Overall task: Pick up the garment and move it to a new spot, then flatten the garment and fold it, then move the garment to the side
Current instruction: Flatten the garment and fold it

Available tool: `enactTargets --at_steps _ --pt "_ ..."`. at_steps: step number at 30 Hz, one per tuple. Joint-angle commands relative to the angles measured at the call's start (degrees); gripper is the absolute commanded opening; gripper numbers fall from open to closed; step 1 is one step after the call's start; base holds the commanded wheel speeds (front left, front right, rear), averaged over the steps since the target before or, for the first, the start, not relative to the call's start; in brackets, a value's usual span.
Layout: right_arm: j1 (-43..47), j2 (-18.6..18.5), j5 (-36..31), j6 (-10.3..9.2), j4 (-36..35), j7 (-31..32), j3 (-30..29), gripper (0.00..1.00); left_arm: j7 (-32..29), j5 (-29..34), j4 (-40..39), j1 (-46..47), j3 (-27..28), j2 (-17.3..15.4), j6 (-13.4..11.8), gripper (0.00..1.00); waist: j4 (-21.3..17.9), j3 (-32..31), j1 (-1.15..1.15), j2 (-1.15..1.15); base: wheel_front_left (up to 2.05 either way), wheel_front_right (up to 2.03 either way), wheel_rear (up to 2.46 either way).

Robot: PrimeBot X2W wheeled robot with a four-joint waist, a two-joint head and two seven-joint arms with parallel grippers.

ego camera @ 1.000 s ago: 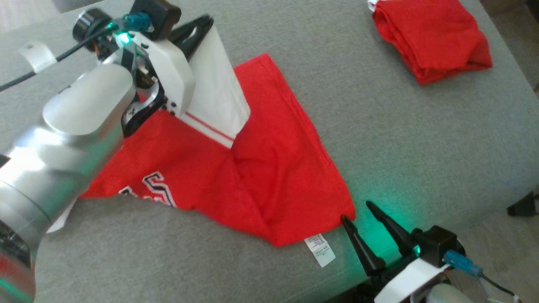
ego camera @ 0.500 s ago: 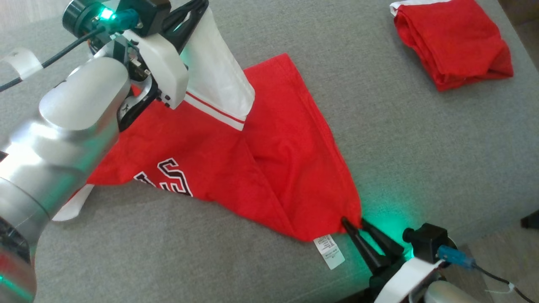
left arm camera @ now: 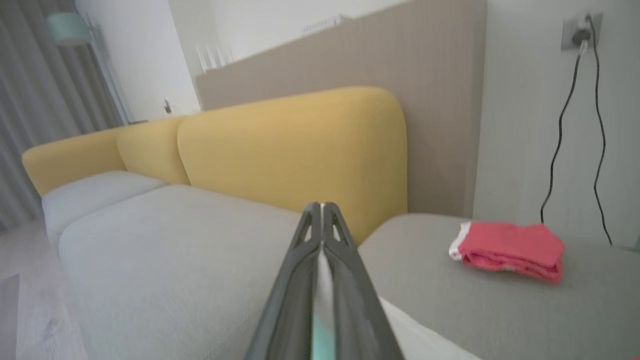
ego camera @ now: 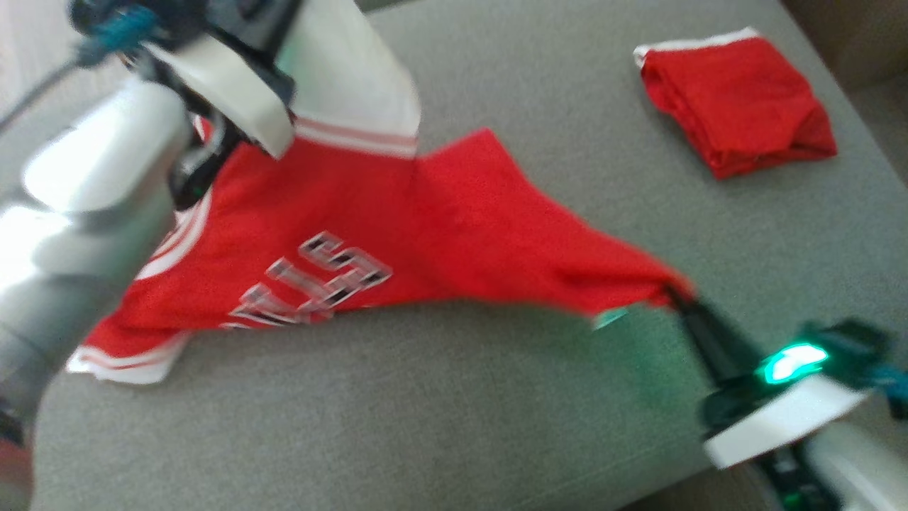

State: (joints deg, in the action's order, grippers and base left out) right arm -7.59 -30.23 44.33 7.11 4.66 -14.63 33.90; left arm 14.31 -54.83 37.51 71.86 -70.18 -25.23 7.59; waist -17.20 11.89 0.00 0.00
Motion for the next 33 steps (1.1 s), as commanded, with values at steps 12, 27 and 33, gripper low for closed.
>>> enactTargets --at_steps 12,27,33 --pt "1.9 -20.4 11.7 0.37 -16.1 5.5 -14.1 0.0 0.7 2.8 -25.2 -10.9 31.5 -10.2 -1.1 0.0 4.2 -13.1 0.0 0.0 0.0 0.0 0.0" --pt "-26.3 -21.4 18.8 0.37 -10.5 15.2 -12.5 0.0 -1.7 3.1 -25.7 -6.5 33.0 -10.0 -1.6 0.0 9.1 -5.6 0.0 0.0 0.0 0.0 0.0" --pt "-46.8 -14.8 15.4 0.37 3.5 13.7 -5.4 0.0 0.0 10.1 -13.8 6.8 33.5 -4.3 -2.9 0.0 11.0 4.2 0.0 0.0 0.0 0.0 0.0"
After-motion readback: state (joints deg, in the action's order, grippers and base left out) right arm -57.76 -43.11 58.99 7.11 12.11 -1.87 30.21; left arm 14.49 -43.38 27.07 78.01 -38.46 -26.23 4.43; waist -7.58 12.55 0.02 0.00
